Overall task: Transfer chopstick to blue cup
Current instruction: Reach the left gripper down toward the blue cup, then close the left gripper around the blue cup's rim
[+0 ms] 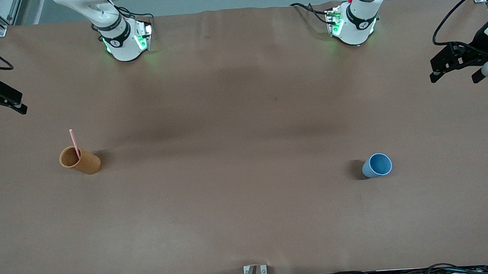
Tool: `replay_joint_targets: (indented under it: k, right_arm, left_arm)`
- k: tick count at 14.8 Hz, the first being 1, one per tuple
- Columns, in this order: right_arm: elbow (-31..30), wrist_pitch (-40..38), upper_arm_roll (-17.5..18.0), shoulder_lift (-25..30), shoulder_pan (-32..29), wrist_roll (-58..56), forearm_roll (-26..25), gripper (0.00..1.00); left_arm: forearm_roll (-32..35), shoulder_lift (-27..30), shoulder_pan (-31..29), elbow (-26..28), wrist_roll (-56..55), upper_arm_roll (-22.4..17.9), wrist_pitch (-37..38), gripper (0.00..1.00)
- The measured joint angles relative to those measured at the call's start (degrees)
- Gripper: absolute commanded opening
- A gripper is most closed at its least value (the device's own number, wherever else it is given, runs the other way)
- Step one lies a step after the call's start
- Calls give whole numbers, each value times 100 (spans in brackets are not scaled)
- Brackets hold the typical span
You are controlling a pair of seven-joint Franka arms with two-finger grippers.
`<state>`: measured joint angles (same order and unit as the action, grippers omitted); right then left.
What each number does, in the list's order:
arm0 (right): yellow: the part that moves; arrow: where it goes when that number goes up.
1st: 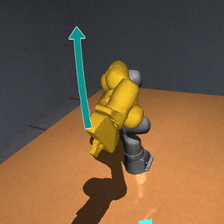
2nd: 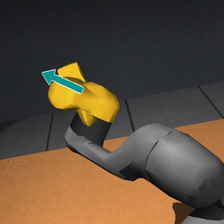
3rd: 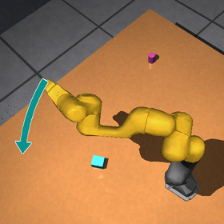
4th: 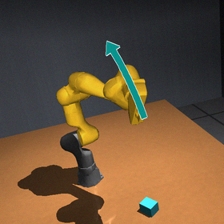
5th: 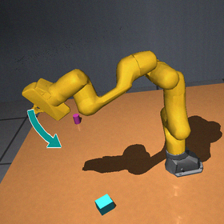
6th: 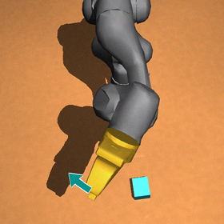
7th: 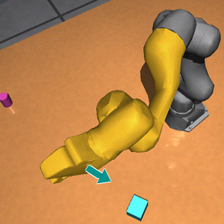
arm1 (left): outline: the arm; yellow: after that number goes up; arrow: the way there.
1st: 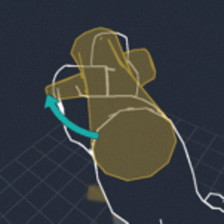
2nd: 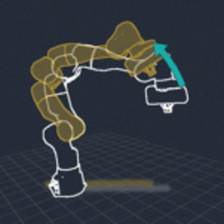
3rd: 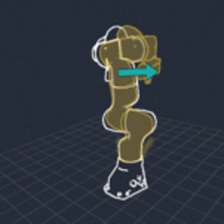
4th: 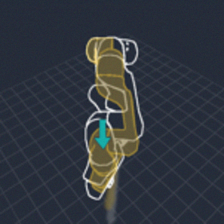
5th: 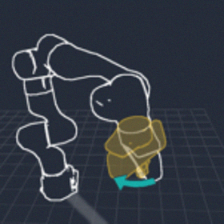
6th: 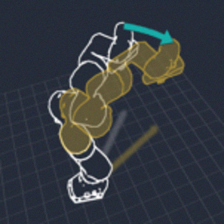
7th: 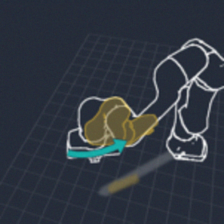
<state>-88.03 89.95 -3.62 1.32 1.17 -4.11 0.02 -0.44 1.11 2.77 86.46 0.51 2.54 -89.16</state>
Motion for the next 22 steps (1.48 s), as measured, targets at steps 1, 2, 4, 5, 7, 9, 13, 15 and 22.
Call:
replay_joint_targets:
  k: [1,2,4,5,7,9,13,15,22]
  right_arm:
    - [0,2,0,-1,0,-1,0,100]
    - [0,2,0,-1,0,-1,0,100]
    - [0,4,0,-2,0,-1,0,100]
    - [0,9,0,-2,0,-2,0,100]
    - [0,17,0,-2,0,-2,0,100]
    - [0,31,0,-2,0,-2,0,100]
    - [0,38,-4,-2,-5,-2,0,100]
    - [-1,38,-5,-5,-6,-2,0,100]
    - [-12,38,-19,-126,-100,-2,0,100]
  left_arm:
    - [0,0,0,-3,0,0,4,100]
    - [0,0,0,-6,0,0,7,100]
    - [0,-2,5,-8,0,0,10,100]
    - [0,-9,9,-8,0,0,13,100]
    - [0,-43,8,-9,0,0,15,100]
    - [0,-176,-3,-8,0,-2,0,100]
    - [-9,-949,-260,225,78,-15,-738,100]
    - [-14,-1490,-298,477,94,-16,-1496,100]
    - [-17,-2909,-256,1220,70,14,-3845,100]
